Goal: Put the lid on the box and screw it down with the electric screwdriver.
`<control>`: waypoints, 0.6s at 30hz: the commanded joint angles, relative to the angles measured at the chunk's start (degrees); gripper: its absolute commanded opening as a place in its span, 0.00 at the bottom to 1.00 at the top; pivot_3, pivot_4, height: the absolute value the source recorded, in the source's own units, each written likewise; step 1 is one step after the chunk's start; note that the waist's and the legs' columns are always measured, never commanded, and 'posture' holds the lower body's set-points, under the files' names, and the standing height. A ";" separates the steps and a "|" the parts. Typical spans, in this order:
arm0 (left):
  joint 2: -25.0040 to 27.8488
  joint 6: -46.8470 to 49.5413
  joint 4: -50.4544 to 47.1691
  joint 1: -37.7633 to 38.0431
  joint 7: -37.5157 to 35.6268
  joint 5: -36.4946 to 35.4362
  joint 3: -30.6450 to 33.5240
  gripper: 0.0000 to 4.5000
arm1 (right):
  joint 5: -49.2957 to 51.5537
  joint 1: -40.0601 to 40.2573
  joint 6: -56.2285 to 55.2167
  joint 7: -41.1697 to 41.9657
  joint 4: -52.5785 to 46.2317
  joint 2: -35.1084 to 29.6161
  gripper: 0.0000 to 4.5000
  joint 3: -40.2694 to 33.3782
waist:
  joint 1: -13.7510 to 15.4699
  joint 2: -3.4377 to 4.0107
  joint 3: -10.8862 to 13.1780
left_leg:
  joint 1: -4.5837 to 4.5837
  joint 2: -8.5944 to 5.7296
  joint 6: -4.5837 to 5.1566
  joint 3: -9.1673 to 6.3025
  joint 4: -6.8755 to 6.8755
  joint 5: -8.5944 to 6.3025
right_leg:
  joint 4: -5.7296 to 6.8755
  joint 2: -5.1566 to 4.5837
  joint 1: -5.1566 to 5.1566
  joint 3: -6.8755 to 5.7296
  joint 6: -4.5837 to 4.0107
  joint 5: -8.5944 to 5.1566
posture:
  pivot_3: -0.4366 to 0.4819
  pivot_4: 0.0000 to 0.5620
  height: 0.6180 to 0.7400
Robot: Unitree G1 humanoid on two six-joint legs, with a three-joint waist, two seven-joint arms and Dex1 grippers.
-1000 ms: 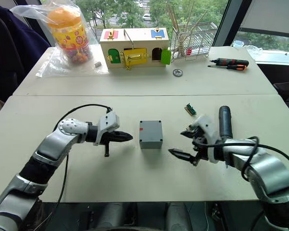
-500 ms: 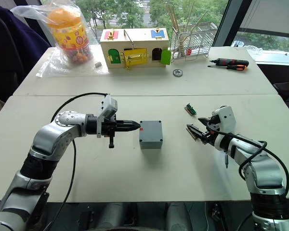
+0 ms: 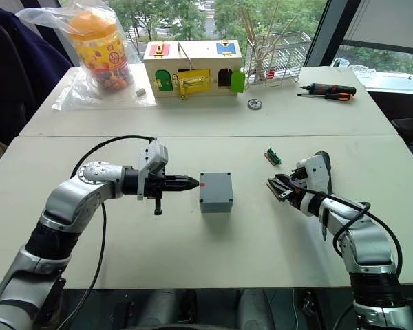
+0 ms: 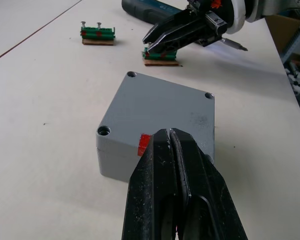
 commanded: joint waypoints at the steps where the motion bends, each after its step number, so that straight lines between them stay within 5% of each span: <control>1: -0.03 -1.52 -1.19 -0.56 -0.14 0.08 0.01 0.00 | -0.29 -0.52 -1.10 -0.33 -0.40 0.07 0.26 -0.73 | -0.03 0.00 0.00 | 0.00 0.00 0.00 0.00 0.00 0.00 | 0.00 0.00 0.00 0.00 0.00 0.00 | 0.48 0.27 0.76; 5: -0.29 -2.05 -0.70 -0.77 -0.03 0.09 -0.05 0.00 | -0.47 -0.61 -1.24 -0.68 -0.03 0.29 0.26 -0.83 | -0.04 0.00 0.00 | 0.00 0.00 0.00 0.00 0.00 0.00 | 0.00 0.00 0.00 0.00 0.00 0.00 | 0.48 0.27 0.76; 9: -0.53 -2.52 -0.34 -0.72 0.21 0.20 -0.21 0.00 | -0.42 -0.82 -1.51 -0.93 0.34 0.50 0.01 -1.05 | -0.05 0.00 0.00 | 0.00 0.00 0.00 0.01 0.00 0.00 | 0.00 0.00 0.00 0.00 0.00 0.00 | 0.48 0.27 0.76; 18: -0.57 -3.10 -0.01 -0.38 0.26 0.30 -0.32 0.00 | 0.15 -0.79 -1.30 -1.18 -0.25 0.62 0.01 -1.35 | -0.04 0.00 0.00 | 0.00 0.00 0.00 0.00 0.00 0.00 | 0.00 0.00 0.00 0.00 0.00 0.00 | 0.48 0.27 0.76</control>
